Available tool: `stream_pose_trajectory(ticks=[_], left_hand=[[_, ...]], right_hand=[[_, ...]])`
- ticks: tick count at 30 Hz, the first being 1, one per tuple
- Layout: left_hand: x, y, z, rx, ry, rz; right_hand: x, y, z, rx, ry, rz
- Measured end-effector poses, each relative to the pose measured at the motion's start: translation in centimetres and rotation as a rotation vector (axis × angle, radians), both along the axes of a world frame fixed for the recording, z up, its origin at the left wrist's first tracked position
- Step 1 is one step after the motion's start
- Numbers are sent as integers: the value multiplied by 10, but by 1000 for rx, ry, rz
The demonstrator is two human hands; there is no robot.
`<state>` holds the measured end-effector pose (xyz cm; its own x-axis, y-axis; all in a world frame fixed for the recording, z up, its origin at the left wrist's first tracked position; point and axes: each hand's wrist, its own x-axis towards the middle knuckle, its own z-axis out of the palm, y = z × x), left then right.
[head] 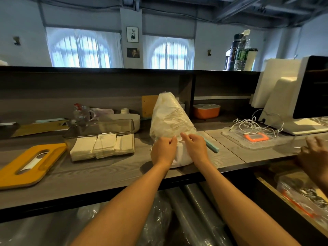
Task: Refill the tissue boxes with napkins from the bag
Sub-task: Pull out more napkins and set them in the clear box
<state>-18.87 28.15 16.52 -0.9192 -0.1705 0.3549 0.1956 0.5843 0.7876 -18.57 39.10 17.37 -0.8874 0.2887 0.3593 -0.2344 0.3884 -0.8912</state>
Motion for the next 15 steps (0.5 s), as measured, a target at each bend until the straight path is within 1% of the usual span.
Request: stream_pose_trajectory(ticks=[1,4,5,7,9,12,15], left_hand=[[1,-3,3,41,-11,24],[3,-19,17,190,-10,46],[4,-24,23,222,-2,36],[10,-36,34,251,10,-13],[14,-50,41,258,45,-86],[20,-76,51,254,81,-245],[28,-106,65,303,-13,-349]], right_hand=[[5,-2,3,-45,-16,40],[20,-10,8,-302,-129,213],[25,-14,10,-351,-169,284],[32,-23,14,-380,-229,372],[34,-33,23,-392,-226,372],[31,-46,42,-534,-222,397],[30,-63,57,-651,-203,404]])
